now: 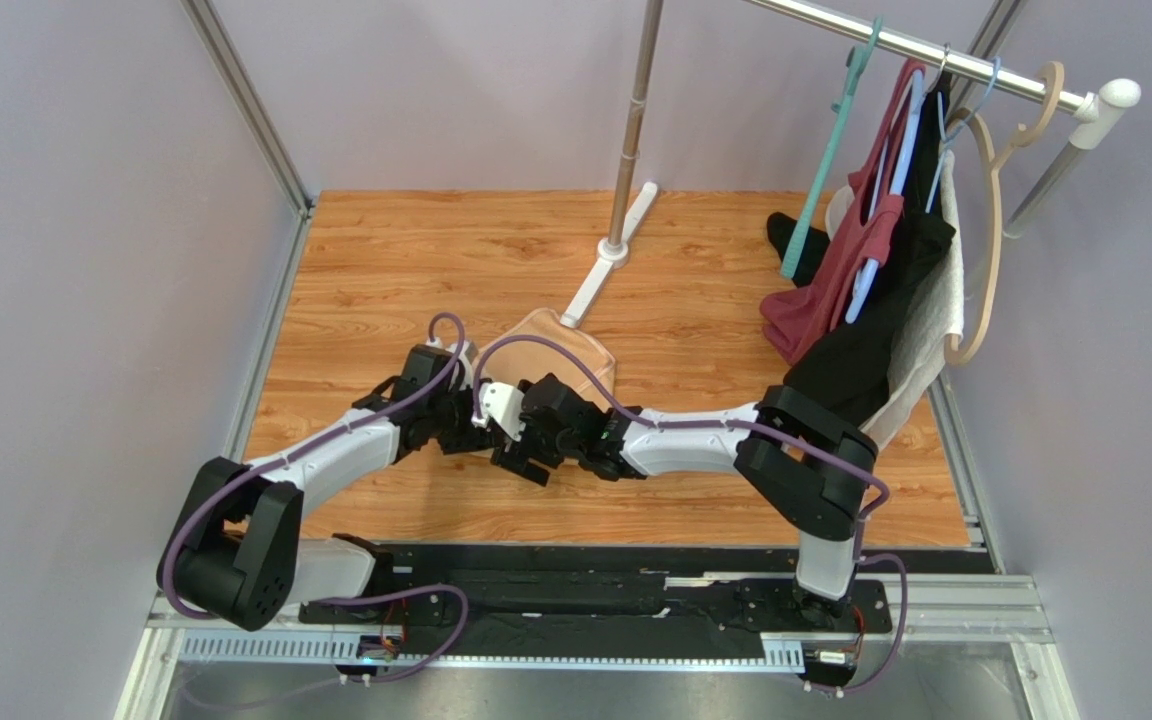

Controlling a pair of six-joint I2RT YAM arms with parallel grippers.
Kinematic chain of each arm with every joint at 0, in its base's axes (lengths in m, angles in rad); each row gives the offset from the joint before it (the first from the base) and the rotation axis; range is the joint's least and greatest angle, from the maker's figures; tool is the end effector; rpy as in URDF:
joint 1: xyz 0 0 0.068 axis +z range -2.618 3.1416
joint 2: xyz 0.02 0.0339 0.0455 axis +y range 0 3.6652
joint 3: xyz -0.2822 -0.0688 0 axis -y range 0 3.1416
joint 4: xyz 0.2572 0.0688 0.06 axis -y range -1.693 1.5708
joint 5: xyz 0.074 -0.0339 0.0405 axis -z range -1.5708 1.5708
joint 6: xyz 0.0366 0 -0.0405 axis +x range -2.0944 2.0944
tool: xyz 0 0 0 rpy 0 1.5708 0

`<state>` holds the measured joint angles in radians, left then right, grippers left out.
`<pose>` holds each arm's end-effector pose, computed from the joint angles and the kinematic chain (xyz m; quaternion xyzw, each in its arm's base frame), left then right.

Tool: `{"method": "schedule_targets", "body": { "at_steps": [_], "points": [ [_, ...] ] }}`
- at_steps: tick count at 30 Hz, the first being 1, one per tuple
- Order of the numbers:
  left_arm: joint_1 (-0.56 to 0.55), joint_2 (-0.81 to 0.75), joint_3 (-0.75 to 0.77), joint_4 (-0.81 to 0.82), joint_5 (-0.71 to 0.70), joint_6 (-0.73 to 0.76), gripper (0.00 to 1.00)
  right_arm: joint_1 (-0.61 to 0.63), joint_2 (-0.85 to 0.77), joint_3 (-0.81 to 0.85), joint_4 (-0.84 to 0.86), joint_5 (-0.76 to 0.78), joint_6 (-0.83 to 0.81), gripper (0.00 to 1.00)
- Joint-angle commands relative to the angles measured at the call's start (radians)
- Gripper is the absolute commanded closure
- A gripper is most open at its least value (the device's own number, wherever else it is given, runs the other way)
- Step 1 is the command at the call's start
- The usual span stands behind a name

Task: Fold the napkin, place the utensils inside, and roll it up
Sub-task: Roll the napkin with the utensil

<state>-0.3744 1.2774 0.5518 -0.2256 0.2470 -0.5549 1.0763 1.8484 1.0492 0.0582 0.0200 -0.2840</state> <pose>0.2147 -0.0940 0.1687 -0.0478 0.9447 -0.2405 0.2179 0.1911 0.3529 0.1677 -0.5724 0.7140 0.1471 0.3754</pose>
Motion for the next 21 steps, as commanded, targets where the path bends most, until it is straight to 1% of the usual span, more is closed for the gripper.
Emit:
{"method": "schedule_targets", "body": {
  "at_steps": [1,7,11,15,19,20,21],
  "points": [
    [0.008,0.003,-0.003,0.022,0.012,0.010,0.42,0.011,0.040,0.026,0.078,0.051,-0.083,0.20],
    [0.009,0.004,0.000,0.022,0.017,0.013,0.42,0.011,0.098,0.041,0.101,0.058,-0.121,0.21],
    [0.011,0.010,0.007,0.019,0.023,0.019,0.42,0.013,0.100,0.025,0.147,0.093,-0.142,0.22],
    [0.012,0.010,0.008,0.017,0.025,0.024,0.43,0.004,0.118,0.050,0.117,0.083,-0.155,0.22],
    [0.012,0.007,0.008,0.014,0.021,0.026,0.43,-0.019,0.133,0.072,0.078,0.005,-0.115,0.22],
    [0.012,0.005,0.010,0.014,0.020,0.024,0.43,-0.030,0.138,0.077,0.051,-0.049,-0.107,0.23],
    [0.012,0.004,0.010,0.015,0.021,0.024,0.43,-0.035,0.140,0.080,0.040,-0.066,-0.100,0.23]
  ]
}}
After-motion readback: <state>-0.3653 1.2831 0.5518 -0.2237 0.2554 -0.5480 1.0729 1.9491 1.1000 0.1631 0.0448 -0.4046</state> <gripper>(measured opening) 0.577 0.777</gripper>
